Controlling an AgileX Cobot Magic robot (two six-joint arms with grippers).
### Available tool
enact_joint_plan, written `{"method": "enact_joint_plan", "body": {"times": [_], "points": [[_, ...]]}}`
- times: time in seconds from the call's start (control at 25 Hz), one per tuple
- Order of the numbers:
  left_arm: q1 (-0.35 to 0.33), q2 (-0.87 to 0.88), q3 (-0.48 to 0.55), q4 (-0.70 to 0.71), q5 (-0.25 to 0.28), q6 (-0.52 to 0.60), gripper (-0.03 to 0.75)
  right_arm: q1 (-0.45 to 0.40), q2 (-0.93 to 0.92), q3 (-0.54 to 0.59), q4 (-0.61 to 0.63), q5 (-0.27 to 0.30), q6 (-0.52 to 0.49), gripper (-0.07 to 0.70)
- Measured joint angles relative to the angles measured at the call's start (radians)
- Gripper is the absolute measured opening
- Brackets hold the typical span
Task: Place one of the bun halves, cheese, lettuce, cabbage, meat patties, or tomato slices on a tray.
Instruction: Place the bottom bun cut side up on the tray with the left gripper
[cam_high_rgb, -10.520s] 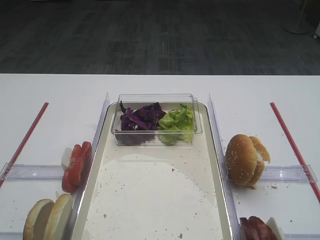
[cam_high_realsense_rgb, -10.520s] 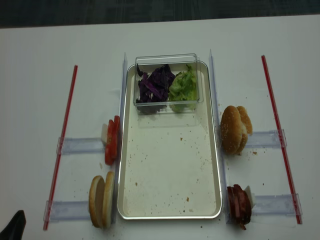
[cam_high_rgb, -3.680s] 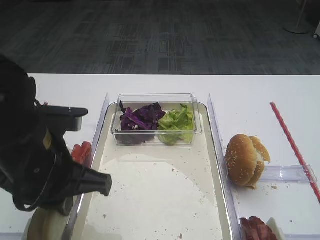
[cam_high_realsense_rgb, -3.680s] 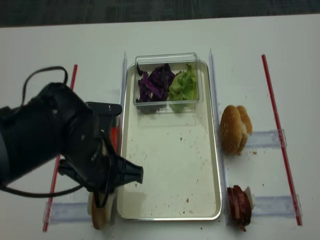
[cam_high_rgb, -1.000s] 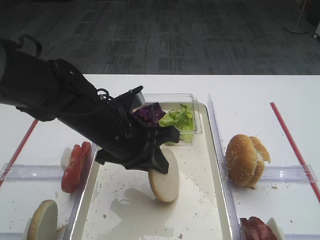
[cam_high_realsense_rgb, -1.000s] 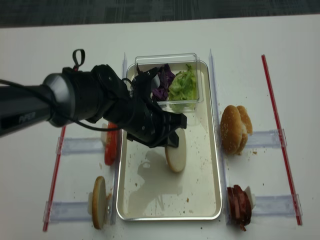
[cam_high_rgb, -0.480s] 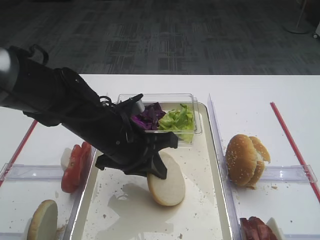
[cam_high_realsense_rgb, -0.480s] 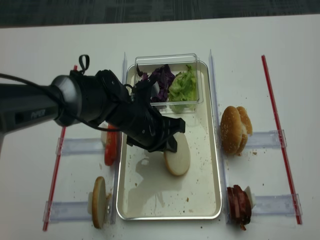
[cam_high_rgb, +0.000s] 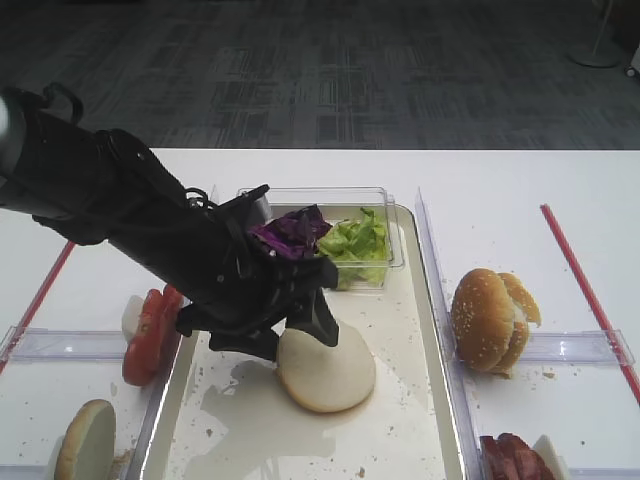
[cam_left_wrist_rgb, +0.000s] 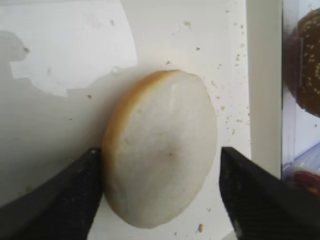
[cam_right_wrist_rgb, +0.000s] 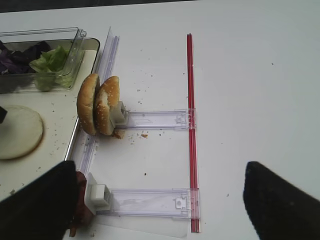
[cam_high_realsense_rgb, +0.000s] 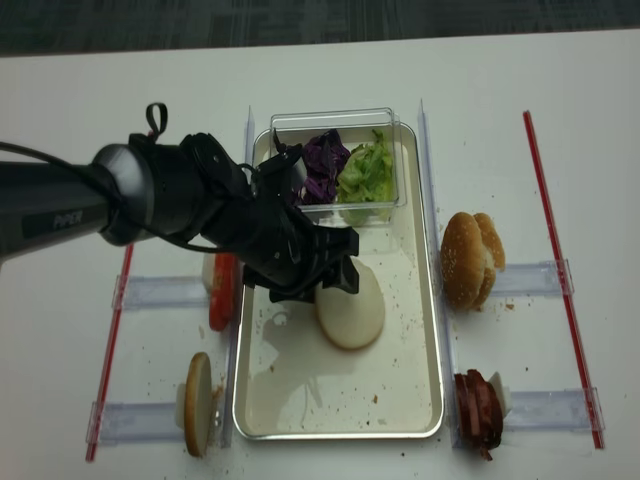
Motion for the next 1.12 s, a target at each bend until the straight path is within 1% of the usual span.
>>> {"method": "enact_joint_plan", "body": {"times": [0.24, 0.48, 0.64, 0.92, 1.12], "points": [[0.000, 0.000, 0.000, 0.064, 0.009, -0.040, 0.475, 0.000, 0.000, 0.000, 0.000, 0.000, 0.000, 0.678], [0.000, 0.000, 0.000, 0.075, 0.009, -0.051, 0.475, 0.000, 0.000, 0.000, 0.000, 0.000, 0.000, 0.678], [0.000, 0.000, -0.002, 0.079, 0.022, -0.053, 0.475, 0.000, 0.000, 0.000, 0.000, 0.000, 0.000, 0.678], [0.000, -0.102, -0.002, 0.090, 0.033, -0.056, 0.475, 0.000, 0.000, 0.000, 0.000, 0.002, 0.000, 0.678], [0.000, -0.189, -0.002, 0.092, 0.052, -0.070, 0.475, 0.000, 0.000, 0.000, 0.000, 0.002, 0.000, 0.678]]}}
